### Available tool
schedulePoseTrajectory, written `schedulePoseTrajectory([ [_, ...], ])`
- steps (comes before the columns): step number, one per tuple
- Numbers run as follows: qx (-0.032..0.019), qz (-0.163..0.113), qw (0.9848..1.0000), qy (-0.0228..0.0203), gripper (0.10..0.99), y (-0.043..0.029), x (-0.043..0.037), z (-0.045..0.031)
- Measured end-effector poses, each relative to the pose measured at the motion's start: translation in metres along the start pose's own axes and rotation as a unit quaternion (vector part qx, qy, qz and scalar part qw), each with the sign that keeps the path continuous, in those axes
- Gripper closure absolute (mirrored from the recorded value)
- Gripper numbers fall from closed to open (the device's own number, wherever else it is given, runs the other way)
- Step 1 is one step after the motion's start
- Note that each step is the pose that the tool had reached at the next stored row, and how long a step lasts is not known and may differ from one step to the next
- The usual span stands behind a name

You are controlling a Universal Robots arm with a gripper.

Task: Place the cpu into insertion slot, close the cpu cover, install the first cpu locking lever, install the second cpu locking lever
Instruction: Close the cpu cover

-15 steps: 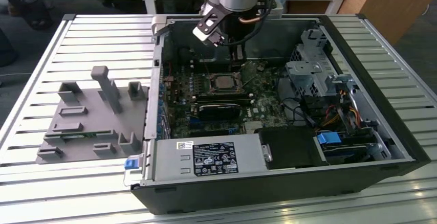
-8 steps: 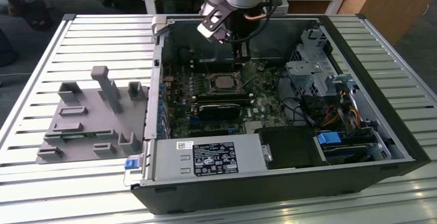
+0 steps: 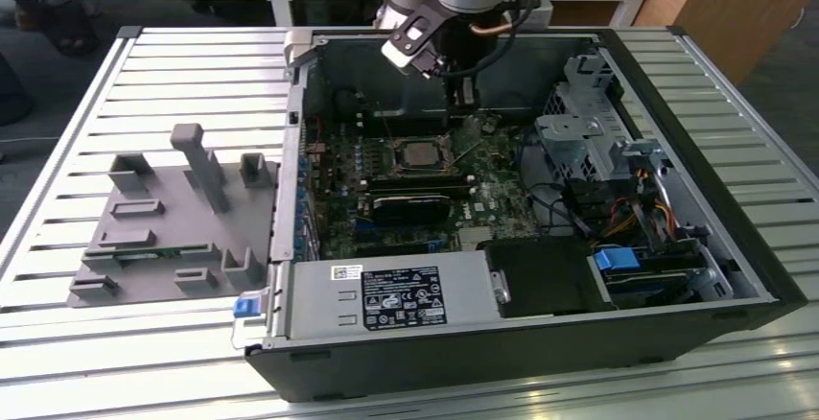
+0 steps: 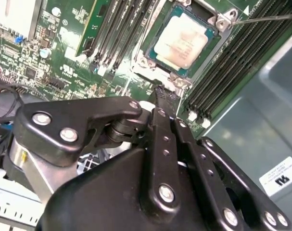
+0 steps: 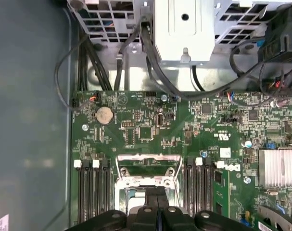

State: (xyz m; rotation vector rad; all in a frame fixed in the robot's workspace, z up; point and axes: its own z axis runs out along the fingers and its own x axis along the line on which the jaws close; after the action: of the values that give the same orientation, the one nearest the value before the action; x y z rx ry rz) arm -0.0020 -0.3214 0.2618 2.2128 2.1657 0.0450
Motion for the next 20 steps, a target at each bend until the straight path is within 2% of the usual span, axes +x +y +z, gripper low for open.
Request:
schedulePoseTrajectory([
  [3, 0.0000, 0.000, 1.0000, 0.0010, 0.980, 0.0007, -0.0001, -0.0043],
  [6, 0.0000, 0.000, 1.0000, 0.0017, 0.980, 0.0027, 0.0000, -0.0050],
  [16, 0.0001, 0.000, 1.0000, 0.0030, 0.980, 0.0232, 0.0004, -0.0036],
  [20, 0.0003, 0.000, 1.0000, 0.0029, 0.980, 0.0268, 0.0005, -0.0023],
])
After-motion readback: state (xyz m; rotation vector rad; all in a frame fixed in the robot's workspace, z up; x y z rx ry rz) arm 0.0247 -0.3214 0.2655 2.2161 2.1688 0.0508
